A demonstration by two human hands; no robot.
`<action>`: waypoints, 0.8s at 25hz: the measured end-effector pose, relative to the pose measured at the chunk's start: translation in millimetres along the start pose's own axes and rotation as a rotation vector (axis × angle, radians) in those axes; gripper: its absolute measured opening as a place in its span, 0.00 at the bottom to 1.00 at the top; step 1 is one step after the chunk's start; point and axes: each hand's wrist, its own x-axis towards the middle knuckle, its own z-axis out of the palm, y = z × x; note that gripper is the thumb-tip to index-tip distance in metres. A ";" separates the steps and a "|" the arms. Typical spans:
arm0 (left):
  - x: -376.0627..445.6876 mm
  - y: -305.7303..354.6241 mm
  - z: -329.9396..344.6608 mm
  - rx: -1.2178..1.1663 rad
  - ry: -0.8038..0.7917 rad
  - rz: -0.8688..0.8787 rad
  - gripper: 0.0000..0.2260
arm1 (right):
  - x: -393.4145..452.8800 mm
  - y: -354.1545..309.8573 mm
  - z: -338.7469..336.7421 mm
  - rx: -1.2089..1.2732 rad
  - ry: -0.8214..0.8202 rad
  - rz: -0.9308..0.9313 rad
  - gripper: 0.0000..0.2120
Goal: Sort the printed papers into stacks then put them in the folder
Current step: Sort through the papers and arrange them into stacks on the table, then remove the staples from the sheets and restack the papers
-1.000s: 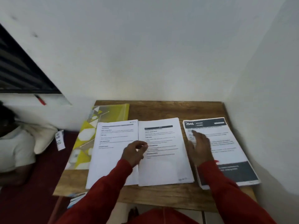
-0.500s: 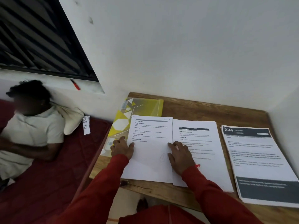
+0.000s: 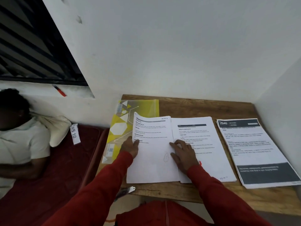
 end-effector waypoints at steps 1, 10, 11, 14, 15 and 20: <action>-6.0 1.7 0.5 0.011 0.026 0.061 0.14 | -0.3 -0.5 0.4 0.018 -0.002 0.004 0.25; -70.8 74.9 -64.2 -0.288 0.163 0.567 0.06 | 22.2 -41.5 -95.8 1.219 0.177 0.375 0.34; -77.5 88.5 -62.5 -0.359 0.133 0.590 0.08 | 24.2 -43.7 -110.2 1.283 0.196 0.345 0.29; -87.1 122.4 -35.1 -0.473 0.083 0.635 0.10 | 23.5 -38.3 -146.6 1.258 0.381 0.277 0.16; -87.0 130.8 -21.5 -0.493 0.067 0.646 0.10 | 20.9 -31.6 -155.4 1.234 0.449 0.277 0.15; -87.1 145.2 50.5 -0.551 -0.005 0.667 0.11 | -1.5 25.6 -165.0 1.144 0.610 0.347 0.17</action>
